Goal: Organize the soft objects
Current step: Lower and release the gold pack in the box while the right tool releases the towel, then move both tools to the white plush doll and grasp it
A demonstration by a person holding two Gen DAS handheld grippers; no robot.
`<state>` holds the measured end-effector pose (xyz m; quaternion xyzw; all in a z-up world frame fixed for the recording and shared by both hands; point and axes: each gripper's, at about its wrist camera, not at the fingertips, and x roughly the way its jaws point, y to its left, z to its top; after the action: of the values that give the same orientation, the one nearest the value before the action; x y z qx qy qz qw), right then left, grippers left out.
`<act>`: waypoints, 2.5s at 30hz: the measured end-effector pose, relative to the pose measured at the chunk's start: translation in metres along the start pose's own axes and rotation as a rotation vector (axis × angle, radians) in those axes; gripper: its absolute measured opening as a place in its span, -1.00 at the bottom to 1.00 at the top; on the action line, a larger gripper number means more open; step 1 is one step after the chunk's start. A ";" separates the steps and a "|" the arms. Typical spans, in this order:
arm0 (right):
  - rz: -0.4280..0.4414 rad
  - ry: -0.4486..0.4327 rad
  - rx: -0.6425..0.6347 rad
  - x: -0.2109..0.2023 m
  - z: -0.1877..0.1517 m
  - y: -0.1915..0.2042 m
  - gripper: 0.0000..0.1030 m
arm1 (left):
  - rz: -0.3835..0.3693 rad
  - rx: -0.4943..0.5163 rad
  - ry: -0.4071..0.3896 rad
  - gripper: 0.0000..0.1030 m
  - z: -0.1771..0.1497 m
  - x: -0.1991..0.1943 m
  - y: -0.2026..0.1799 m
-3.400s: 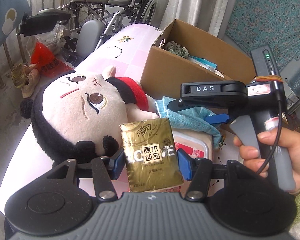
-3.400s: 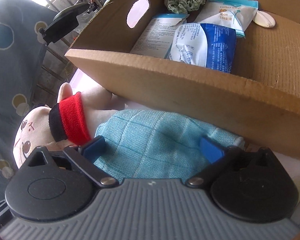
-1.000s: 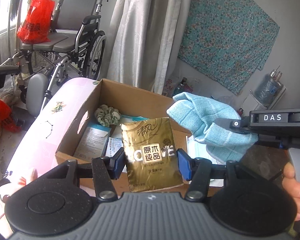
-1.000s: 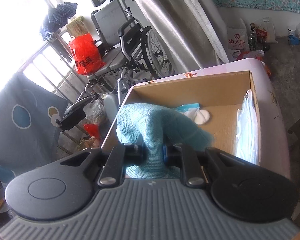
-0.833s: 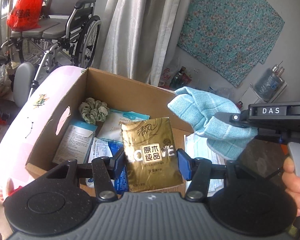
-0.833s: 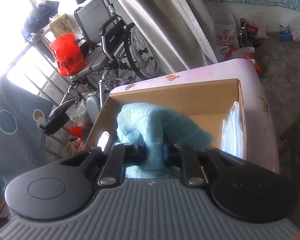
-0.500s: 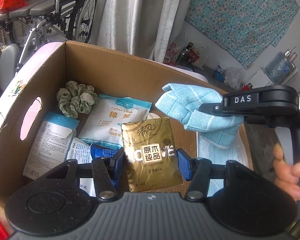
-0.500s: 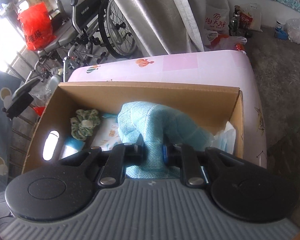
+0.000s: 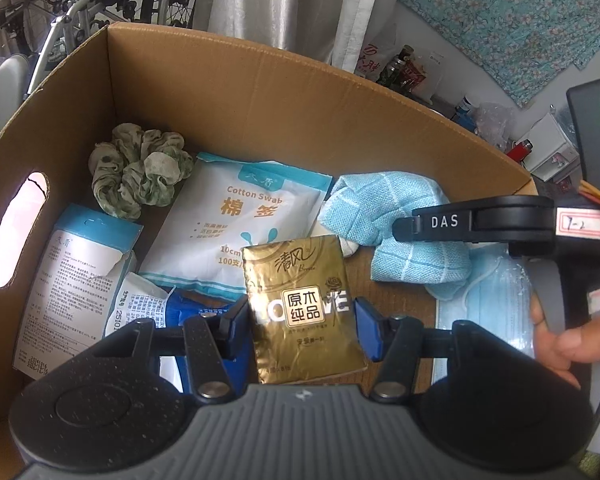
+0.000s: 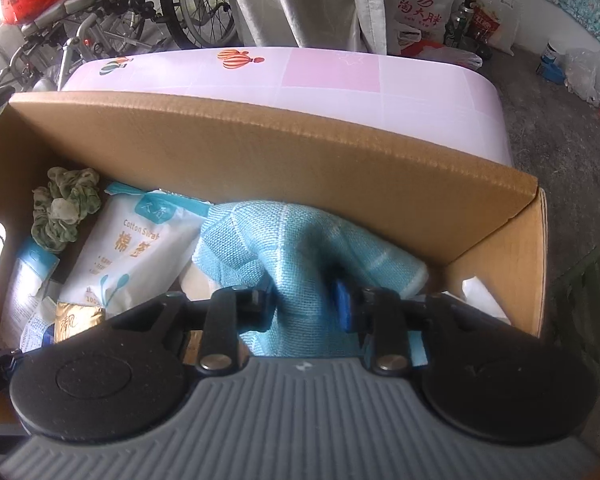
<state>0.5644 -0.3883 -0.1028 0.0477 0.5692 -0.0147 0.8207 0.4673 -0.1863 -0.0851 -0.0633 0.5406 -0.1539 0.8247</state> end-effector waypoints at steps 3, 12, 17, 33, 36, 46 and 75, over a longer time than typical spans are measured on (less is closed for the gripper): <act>0.059 -0.005 0.059 -0.003 -0.003 -0.009 -0.12 | 0.012 0.013 0.018 0.07 0.002 0.009 -0.004; 0.192 -0.057 0.167 -0.026 -0.005 -0.035 0.07 | 0.035 0.153 0.091 0.08 0.015 0.034 -0.032; 0.190 -0.060 0.171 -0.027 -0.006 -0.036 0.07 | 0.037 0.225 0.157 0.09 0.023 0.050 -0.041; 0.245 -0.095 0.196 -0.047 -0.014 -0.042 0.18 | 0.000 0.227 0.100 0.35 0.030 0.025 -0.034; 0.290 -0.140 0.203 -0.067 -0.019 -0.047 0.25 | -0.015 0.206 0.065 0.39 0.028 0.003 -0.035; 0.457 -0.261 0.244 -0.184 -0.078 -0.067 0.41 | -0.090 0.128 -0.077 0.62 -0.007 -0.118 -0.019; 0.690 -0.134 0.214 -0.264 -0.345 0.107 0.98 | 0.240 -0.177 -0.325 0.84 -0.275 -0.295 0.163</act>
<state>0.1577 -0.2573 0.0313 0.3215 0.4598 0.2004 0.8031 0.1388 0.0796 0.0157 -0.0944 0.4156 0.0057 0.9046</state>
